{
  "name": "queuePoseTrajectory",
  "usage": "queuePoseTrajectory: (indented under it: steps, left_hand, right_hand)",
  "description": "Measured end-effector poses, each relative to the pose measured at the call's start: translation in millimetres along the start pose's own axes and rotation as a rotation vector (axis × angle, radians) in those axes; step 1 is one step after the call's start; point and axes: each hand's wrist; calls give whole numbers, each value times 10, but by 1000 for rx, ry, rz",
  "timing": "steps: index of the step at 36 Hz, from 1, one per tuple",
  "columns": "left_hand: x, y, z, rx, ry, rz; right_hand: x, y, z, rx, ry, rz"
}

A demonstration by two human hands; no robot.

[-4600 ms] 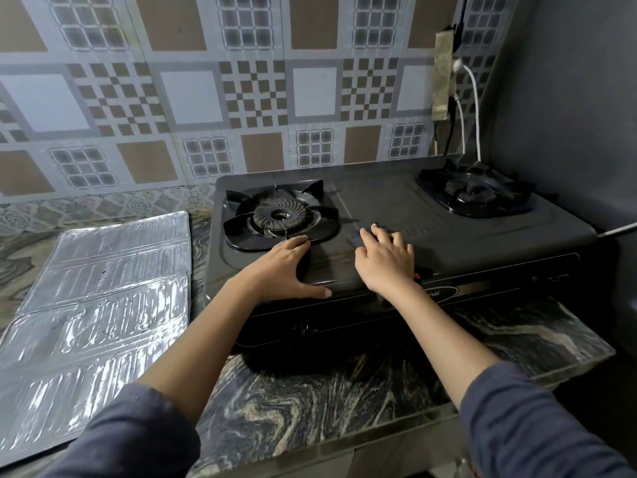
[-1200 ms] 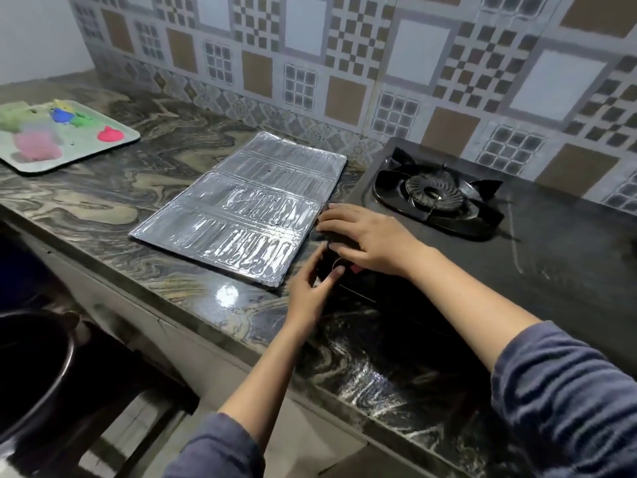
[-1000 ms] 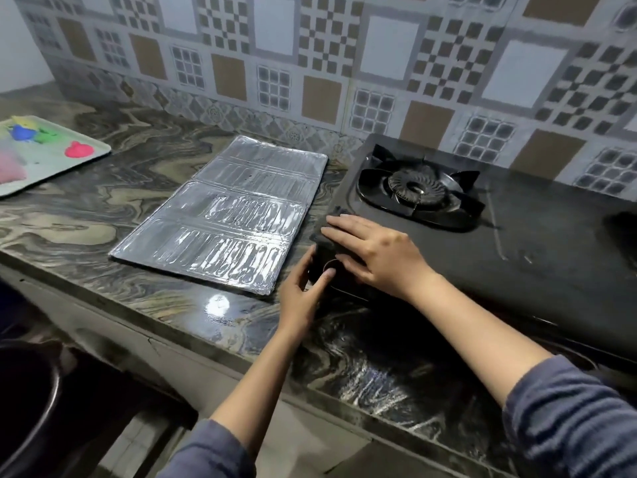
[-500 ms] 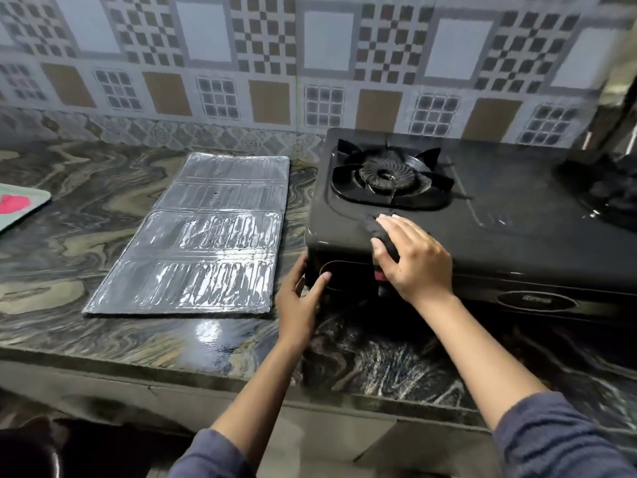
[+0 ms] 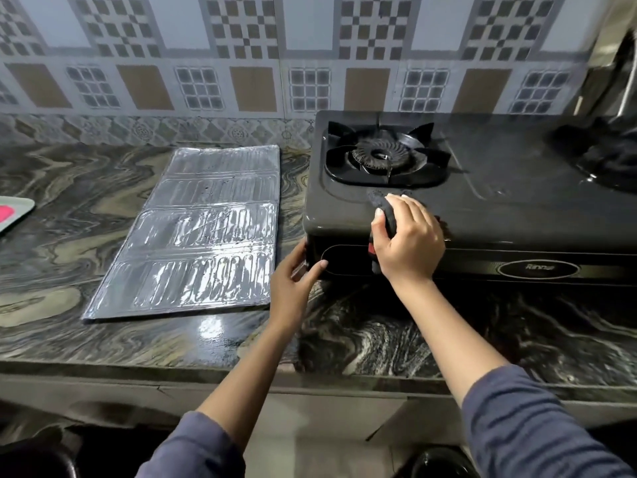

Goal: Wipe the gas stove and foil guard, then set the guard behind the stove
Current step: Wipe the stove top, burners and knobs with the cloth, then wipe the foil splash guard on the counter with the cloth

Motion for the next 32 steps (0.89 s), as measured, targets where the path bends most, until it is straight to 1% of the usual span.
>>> queuePoseTrajectory:
  steps: [7,14,22,27,32]
  left_hand:
    - [-19,-92,46,13,-13,-51]
    - [-197,-302,1,-49,12,-183]
    - [-386,-461,-60,-55,68,-351]
    - [-451,-538,-98,-64,92,-419]
    - [-650,-741,-111,-167,94,-478]
  right_hand:
    - [11,81,-173,18,-10,-45]
    - [15,257,-531,37,-19,-58]
    - [-17,398,-947,99,105,-17]
    - [-40,439,-1142,141,172,-11]
    - [-93,519,-1308,184,215,-4]
Point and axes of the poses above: each hand's wrist, its own x-axis away from the middle knuckle, its own y-axis out of the palm, z = x × y, and after that the axes turned 2 degrees about -z, right-handed
